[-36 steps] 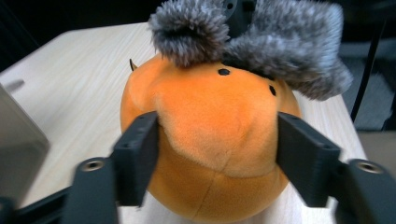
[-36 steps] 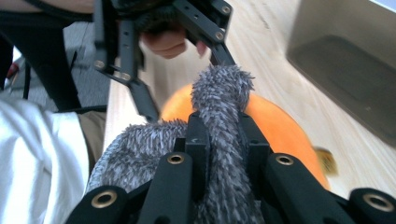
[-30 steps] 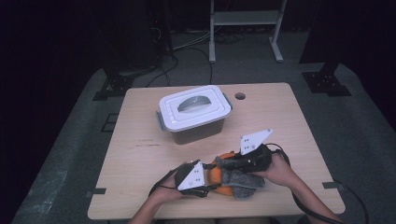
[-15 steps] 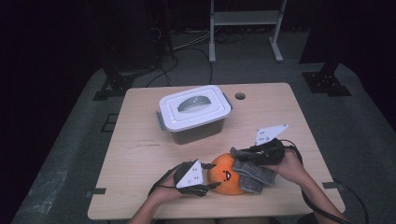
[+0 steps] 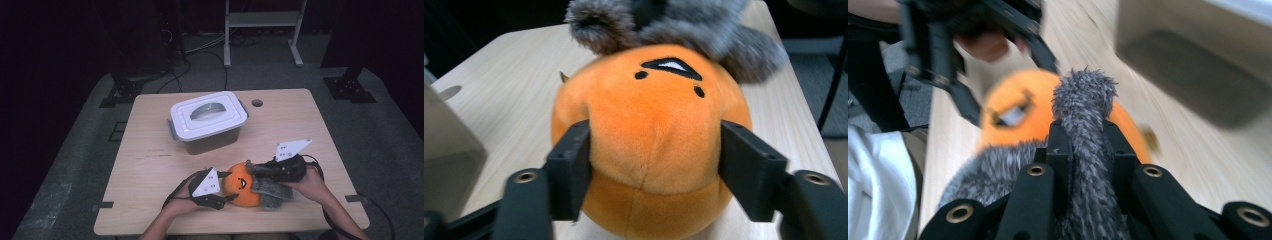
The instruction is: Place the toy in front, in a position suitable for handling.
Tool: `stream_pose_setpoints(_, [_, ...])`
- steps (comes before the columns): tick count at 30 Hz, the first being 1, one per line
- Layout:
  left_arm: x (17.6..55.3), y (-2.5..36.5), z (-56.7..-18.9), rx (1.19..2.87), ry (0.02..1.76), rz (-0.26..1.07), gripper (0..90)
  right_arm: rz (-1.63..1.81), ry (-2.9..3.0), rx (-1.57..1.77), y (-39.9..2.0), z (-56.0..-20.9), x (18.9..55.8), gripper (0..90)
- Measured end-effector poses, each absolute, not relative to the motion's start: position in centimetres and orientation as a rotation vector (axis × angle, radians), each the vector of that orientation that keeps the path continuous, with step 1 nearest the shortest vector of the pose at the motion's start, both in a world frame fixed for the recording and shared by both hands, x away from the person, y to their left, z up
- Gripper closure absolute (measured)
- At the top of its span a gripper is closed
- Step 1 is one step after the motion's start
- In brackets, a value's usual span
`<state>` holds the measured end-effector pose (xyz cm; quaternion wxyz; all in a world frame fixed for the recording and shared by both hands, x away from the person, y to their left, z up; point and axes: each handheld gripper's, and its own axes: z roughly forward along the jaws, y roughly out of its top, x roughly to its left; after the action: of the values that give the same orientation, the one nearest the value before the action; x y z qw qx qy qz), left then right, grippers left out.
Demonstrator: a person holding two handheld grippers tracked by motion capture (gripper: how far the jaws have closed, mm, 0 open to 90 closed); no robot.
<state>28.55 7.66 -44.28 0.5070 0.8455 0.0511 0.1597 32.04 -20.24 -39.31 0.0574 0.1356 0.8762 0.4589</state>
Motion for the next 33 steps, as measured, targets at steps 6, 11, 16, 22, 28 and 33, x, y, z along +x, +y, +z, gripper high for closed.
stream_pose_setpoints(6, [28.4,7.3,-43.6,2.019,0.167,0.383,40.9,1.344,2.674,0.196,-16.3,-37.5,30.6,77.5])
stream_pose_setpoints(11, [28.7,7.7,-43.4,2.002,0.215,0.370,41.2,1.300,2.684,0.208,-16.9,-37.6,30.6,77.6])
stream_pose_setpoints(16, [28.3,6.9,-42.6,2.003,0.189,0.377,41.3,1.338,2.676,0.187,-16.5,-36.9,30.3,77.6])
stream_pose_setpoints(22, [28.5,7.1,-42.8,2.008,0.200,0.366,41.2,1.276,2.688,0.120,-14.8,-36.3,30.3,77.5])
stream_pose_setpoints(28, [29.3,8.4,-43.5,2.004,0.255,0.327,40.9,1.316,2.669,0.276,-18.1,-38.2,31.0,77.5])
stream_pose_setpoints(33, [29.8,8.7,-43.6,2.000,0.308,0.312,40.8,1.413,2.638,0.274,-19.2,-39.2,29.6,77.4])
